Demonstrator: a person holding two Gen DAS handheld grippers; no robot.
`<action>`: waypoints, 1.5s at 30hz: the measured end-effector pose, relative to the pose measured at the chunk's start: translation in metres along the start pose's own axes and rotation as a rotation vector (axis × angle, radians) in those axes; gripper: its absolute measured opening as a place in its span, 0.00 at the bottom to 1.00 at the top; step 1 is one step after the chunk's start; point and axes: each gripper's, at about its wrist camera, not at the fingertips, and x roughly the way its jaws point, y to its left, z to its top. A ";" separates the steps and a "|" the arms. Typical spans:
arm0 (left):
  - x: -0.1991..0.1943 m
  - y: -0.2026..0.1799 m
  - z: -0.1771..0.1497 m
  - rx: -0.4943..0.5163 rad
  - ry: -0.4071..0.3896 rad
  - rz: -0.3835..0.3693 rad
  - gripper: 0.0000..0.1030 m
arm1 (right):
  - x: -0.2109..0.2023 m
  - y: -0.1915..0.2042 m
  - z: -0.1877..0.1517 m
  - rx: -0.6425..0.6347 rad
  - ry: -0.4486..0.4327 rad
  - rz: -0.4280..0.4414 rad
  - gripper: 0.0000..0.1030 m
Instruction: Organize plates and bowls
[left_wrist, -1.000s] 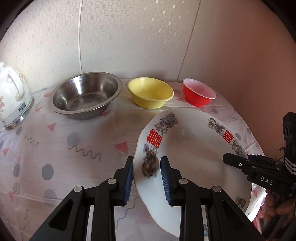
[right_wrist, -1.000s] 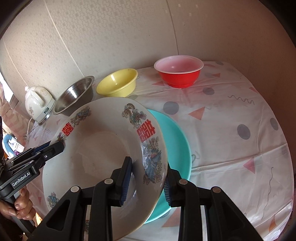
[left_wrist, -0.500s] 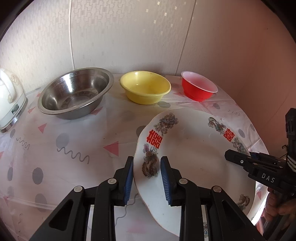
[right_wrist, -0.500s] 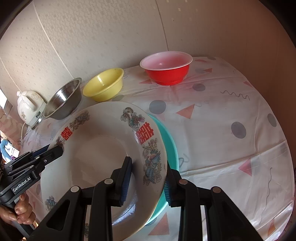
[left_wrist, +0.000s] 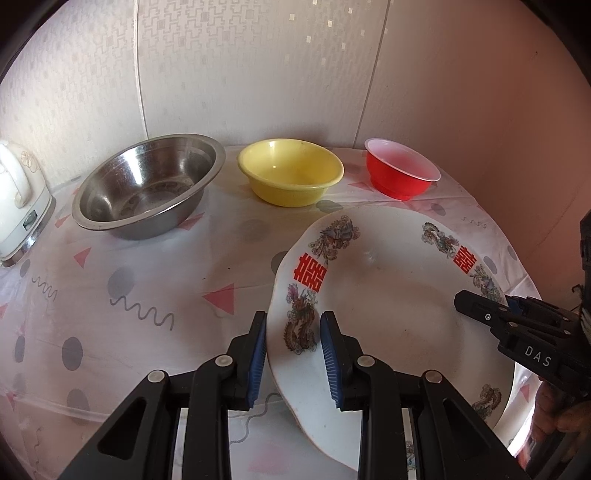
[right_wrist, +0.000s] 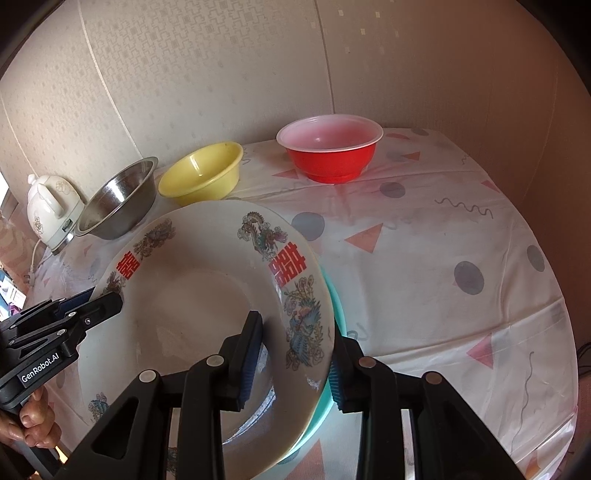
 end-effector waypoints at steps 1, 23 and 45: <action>0.000 -0.001 0.000 0.005 -0.002 0.004 0.28 | 0.000 0.000 0.000 -0.001 -0.002 0.002 0.31; -0.015 -0.011 -0.005 0.094 -0.062 0.120 0.28 | 0.005 0.004 -0.004 0.027 0.021 0.003 0.36; -0.067 0.039 -0.010 -0.053 -0.167 0.328 0.30 | 0.004 0.006 -0.005 0.048 0.027 -0.020 0.37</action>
